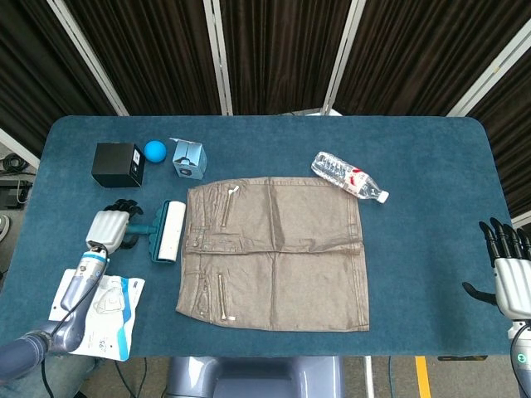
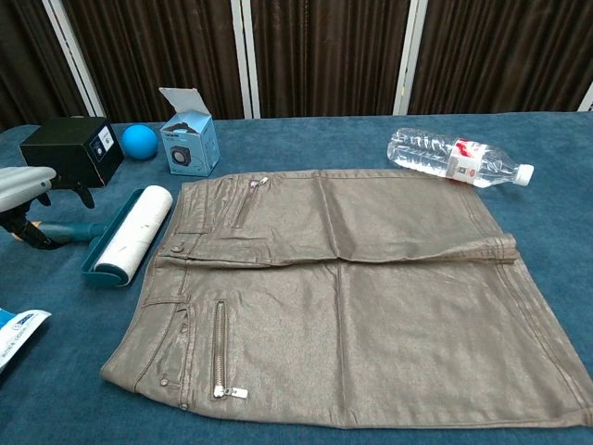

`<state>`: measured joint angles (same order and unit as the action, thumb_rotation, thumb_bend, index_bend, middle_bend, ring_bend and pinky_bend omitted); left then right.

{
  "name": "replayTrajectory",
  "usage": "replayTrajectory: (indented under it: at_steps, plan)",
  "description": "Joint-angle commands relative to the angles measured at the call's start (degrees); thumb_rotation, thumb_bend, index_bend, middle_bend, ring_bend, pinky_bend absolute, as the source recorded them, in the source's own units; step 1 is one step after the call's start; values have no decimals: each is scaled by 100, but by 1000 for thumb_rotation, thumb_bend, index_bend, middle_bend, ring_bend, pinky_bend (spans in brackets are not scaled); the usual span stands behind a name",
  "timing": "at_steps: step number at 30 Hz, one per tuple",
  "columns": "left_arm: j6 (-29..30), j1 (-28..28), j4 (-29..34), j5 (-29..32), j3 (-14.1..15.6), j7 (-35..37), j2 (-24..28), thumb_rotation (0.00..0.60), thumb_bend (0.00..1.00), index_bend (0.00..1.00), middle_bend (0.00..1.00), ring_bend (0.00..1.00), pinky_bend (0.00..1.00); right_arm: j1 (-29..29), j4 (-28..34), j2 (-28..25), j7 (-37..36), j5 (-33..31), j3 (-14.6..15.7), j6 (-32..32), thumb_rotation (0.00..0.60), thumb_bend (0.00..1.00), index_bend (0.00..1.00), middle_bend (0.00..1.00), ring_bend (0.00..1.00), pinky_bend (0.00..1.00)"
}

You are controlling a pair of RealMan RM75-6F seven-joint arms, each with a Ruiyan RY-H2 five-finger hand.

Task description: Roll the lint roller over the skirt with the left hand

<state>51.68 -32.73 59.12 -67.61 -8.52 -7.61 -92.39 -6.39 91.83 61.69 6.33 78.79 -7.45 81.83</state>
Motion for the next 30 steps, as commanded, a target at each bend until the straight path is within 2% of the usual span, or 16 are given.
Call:
replayTrajectory:
  at_steps: [1, 15, 23, 30]
  plan:
    - [-30, -46, -41, -14, 14, -66, -80, 600, 368, 307, 181, 135, 250, -6, -17, 5, -4, -29, -9, -15, 600, 0, 0, 0, 0, 0]
    - [-81, -116, -2, 97, -7, -303, -200, 600, 372, 338, 206, 167, 283, -29, -82, 14, -57, -98, -26, -63, 600, 0, 0, 0, 0, 0]
    - [-163, -132, -42, 190, -19, -320, -232, 600, 378, 383, 258, 227, 319, -39, -94, 24, -55, -110, -26, -69, 600, 0, 0, 0, 0, 0]
    - [-101, -134, -82, 122, 5, -305, -264, 600, 493, 472, 340, 285, 366, -49, -104, 27, -76, -137, -28, -95, 600, 0, 0, 0, 0, 0]
